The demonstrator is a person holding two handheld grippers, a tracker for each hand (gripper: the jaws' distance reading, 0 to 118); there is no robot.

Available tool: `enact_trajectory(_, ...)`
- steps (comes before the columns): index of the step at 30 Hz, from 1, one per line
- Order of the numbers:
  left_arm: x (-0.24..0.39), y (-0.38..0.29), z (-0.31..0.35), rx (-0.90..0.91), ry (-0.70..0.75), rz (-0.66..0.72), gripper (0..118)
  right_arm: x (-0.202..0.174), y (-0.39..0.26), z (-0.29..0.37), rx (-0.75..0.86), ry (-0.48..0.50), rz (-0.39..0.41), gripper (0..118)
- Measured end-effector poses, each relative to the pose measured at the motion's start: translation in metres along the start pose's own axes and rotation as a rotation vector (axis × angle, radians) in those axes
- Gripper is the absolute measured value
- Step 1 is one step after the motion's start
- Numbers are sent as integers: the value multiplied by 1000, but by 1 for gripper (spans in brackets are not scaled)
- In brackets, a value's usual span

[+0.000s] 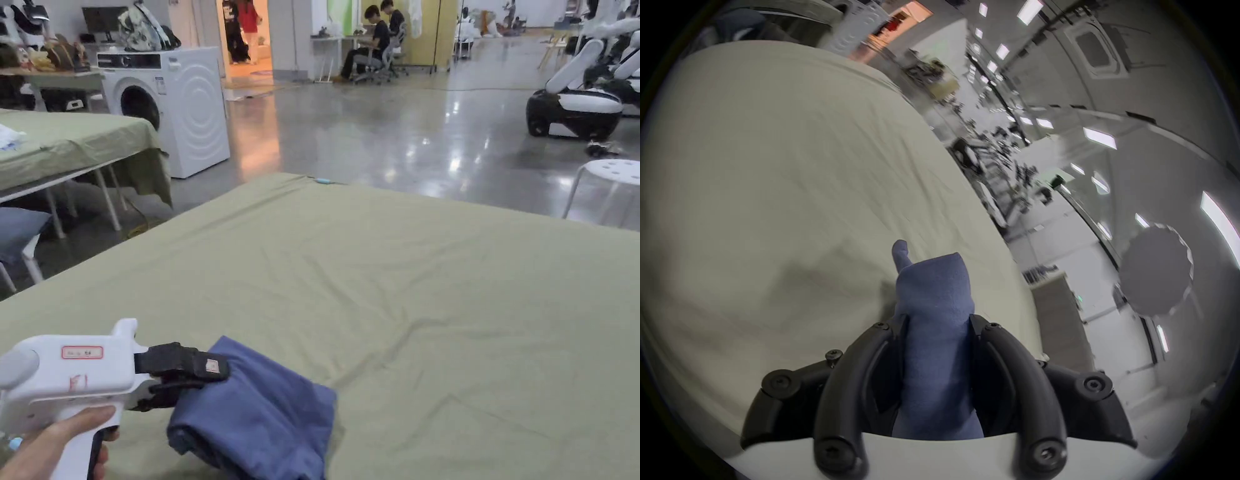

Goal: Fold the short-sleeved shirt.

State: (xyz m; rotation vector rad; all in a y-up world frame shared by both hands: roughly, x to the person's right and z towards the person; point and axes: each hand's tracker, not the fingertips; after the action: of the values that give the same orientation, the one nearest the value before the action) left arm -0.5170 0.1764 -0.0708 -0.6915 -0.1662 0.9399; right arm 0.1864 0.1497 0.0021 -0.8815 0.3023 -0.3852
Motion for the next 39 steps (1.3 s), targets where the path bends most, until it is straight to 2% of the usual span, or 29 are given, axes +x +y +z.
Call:
enact_trajectory(3, 11, 17, 1, 43, 147, -68, 39, 0, -3, -8, -26, 27, -46, 0)
enact_trajectory(4, 23, 21, 1, 37, 264, -146, 46, -1, -4, -9, -27, 33, -38, 0)
enact_trajectory(5, 38, 21, 5, 133, 448, -269, 54, -4, -3, -8, -26, 40, -24, 0)
enact_trajectory(6, 42, 29, 6, 200, 573, -351, 62, -6, -2, -8, -23, 42, -6, 0)
enact_trajectory(7, 53, 34, 11, 166, 624, -416, 64, -7, 0, -7, -18, 38, 11, 0)
enact_trajectory(9, 86, 27, 31, 229, 603, -530, 64, -9, 6, -5, 7, 17, 43, 0)
enact_trajectory(12, 134, 7, 63, 419, 579, -605, 64, -11, 17, 3, 93, -4, 77, 0)
enact_trajectory(15, 182, -34, 88, 566, 470, -736, 64, -18, 29, 19, 218, 17, 123, 0)
enact_trajectory(16, 200, -49, 92, 557, 456, -771, 64, -22, 31, 26, 262, 17, 160, 0)
enact_trajectory(18, 224, -80, 98, 443, 291, -873, 64, -30, 32, 39, 362, 1, 259, 0)
enact_trajectory(20, 243, -114, 94, 458, 177, -902, 64, -37, 33, 48, 431, -33, 323, 0)
enact_trajectory(23, 251, -152, 73, 489, 190, -1003, 63, -46, 36, 65, 512, -56, 333, 0)
enact_trajectory(25, 255, -180, 58, 593, 191, -1028, 61, -49, 37, 75, 584, -98, 338, 0)
enact_trajectory(26, 254, -195, 48, 655, 156, -974, 58, -53, 36, 81, 631, -129, 352, 0)
enact_trajectory(27, 252, -200, 40, 643, 107, -926, 48, -55, 36, 86, 669, -140, 369, 0)
enact_trajectory(28, 251, -204, 30, 559, 16, -922, 16, -56, 36, 89, 704, -137, 395, 0)
enact_trajectory(29, 252, -209, 20, 503, -25, -907, 4, -57, 36, 91, 731, -136, 417, 0)
enact_trajectory(33, 257, -240, 0, 572, 32, -1027, 3, -62, 41, 94, 748, -186, 417, 0)
enact_trajectory(35, 268, -260, -9, 605, 136, -1066, 3, -63, 37, 93, 757, -189, 406, 0)
enact_trajectory(39, 272, -266, -4, 580, 93, -1036, 3, -67, 29, 89, 735, -221, 429, 0)
